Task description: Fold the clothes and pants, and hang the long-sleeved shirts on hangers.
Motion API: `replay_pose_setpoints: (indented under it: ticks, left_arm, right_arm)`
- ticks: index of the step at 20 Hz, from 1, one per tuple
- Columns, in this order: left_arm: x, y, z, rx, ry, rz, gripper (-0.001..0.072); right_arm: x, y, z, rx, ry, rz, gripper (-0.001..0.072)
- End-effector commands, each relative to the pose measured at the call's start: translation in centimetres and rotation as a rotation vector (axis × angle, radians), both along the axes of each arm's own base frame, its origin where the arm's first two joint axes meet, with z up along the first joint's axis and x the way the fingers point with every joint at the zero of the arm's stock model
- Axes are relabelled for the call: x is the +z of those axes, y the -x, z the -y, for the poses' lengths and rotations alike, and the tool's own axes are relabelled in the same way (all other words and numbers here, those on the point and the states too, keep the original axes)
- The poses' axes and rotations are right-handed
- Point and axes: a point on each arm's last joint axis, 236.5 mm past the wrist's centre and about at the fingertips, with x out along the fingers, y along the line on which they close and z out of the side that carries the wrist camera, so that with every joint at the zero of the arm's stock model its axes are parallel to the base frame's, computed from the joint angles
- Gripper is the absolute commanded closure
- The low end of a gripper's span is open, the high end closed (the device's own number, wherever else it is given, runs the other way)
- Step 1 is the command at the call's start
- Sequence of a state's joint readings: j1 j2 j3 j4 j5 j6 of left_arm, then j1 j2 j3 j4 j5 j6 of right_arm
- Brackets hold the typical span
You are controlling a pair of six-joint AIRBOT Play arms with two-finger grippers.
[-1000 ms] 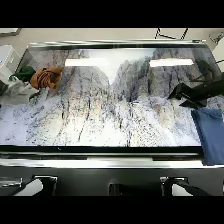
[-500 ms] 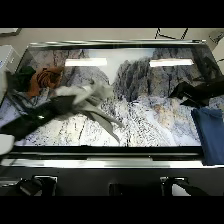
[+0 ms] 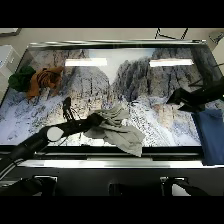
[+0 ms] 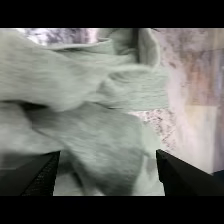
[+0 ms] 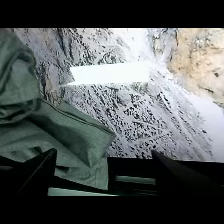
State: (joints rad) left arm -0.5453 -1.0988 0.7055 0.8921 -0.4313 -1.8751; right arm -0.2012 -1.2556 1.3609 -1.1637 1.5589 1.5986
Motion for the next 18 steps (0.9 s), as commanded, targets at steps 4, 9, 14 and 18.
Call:
replay_pose_setpoints:
  ticks: [4, 9, 14, 18]
  left_arm:
    - [1.1, 0.7, -12.0, -0.148, -0.111, -0.167, -0.0006]
    - [-5.4, 2.9, -13.4, -0.062, -0.041, -0.331, -0.0005]
    - [-9.8, 2.3, -9.4, -0.030, 0.006, -0.349, -0.0002]
    - [-10.8, 0.8, -8.2, 0.034, 0.005, -0.314, 0.0189]
  right_arm:
    - [-10.2, 7.8, -2.5, 0.057, -0.104, -0.295, 0.0032]
    - [-14.7, 12.0, -4.9, 0.032, -0.202, -0.402, 0.0032]
    - [-15.5, 14.4, -5.7, 0.037, -0.226, -0.437, 0.0034]
    - [-17.0, 15.4, -6.8, -0.020, -0.264, -0.437, 0.0034]
